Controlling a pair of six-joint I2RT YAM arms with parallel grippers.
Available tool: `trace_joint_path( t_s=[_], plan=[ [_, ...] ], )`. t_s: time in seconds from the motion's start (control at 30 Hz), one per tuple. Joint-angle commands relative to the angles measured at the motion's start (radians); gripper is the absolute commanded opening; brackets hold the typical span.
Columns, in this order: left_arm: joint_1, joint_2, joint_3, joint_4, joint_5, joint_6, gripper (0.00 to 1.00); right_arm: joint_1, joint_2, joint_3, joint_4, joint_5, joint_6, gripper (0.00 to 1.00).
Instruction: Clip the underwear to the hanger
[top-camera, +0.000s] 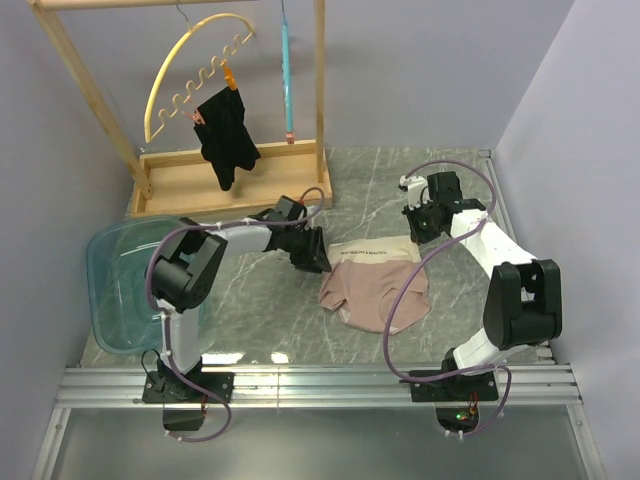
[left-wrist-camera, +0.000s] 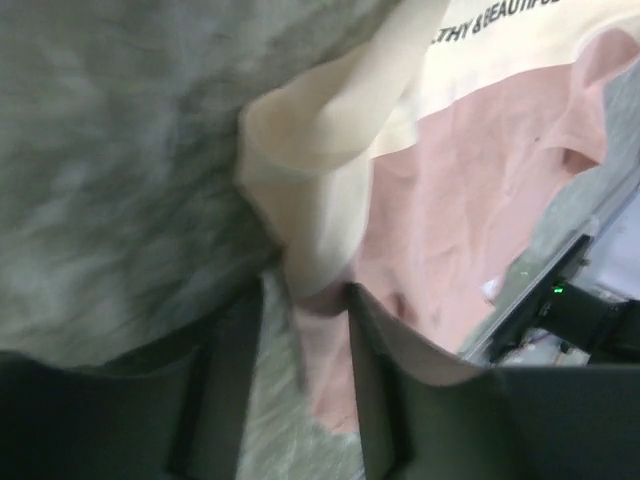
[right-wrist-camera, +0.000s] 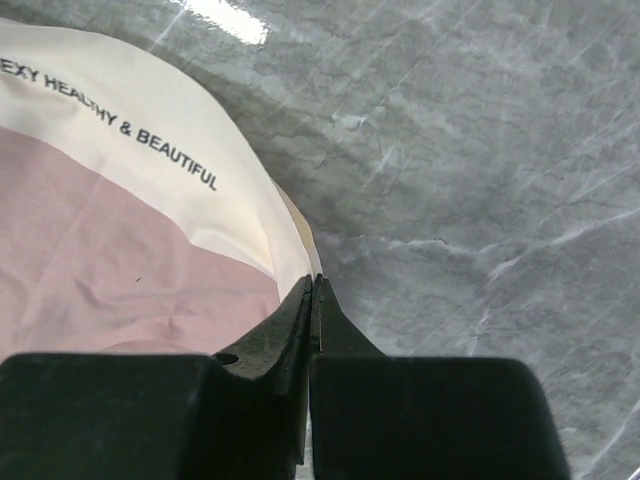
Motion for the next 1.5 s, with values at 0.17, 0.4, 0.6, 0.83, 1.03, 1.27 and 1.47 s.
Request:
trace_joint_path(
  t_s=[0.17, 0.4, 0.6, 0.83, 1.03, 1.27, 1.47],
  plan=[
    [-0.01, 0.012, 0.162, -0.15, -0.326, 0.065, 0.0, 0.0, -0.07, 0.036, -0.086, -0.079, 0.021, 0.0],
    [-0.195, -0.075, 0.228, -0.171, -0.485, 0.324, 0.0, -0.012, -0.095, 0.016, -0.131, -0.128, 0.044, 0.0],
    [-0.405, 0.018, 0.257, -0.228, -0.614, 0.476, 0.0, -0.075, -0.07, 0.039, -0.167, -0.111, 0.045, 0.0],
    [-0.45, -0.156, 0.089, -0.118, -0.507, 0.663, 0.56, -0.136, -0.046, 0.033, -0.188, -0.113, 0.009, 0.0],
    [-0.301, -0.278, 0.131, -0.13, -0.297, 0.665, 0.63, -0.139, -0.04, 0.037, -0.186, -0.121, 0.003, 0.0],
    [-0.264, -0.229, 0.191, -0.156, -0.133, 0.746, 0.61, -0.139, -0.033, 0.041, -0.188, -0.119, -0.005, 0.0],
    [-0.28, -0.092, 0.268, -0.141, -0.063, 0.661, 0.6, -0.142, -0.038, 0.04, -0.195, -0.121, -0.013, 0.0]
  ],
)
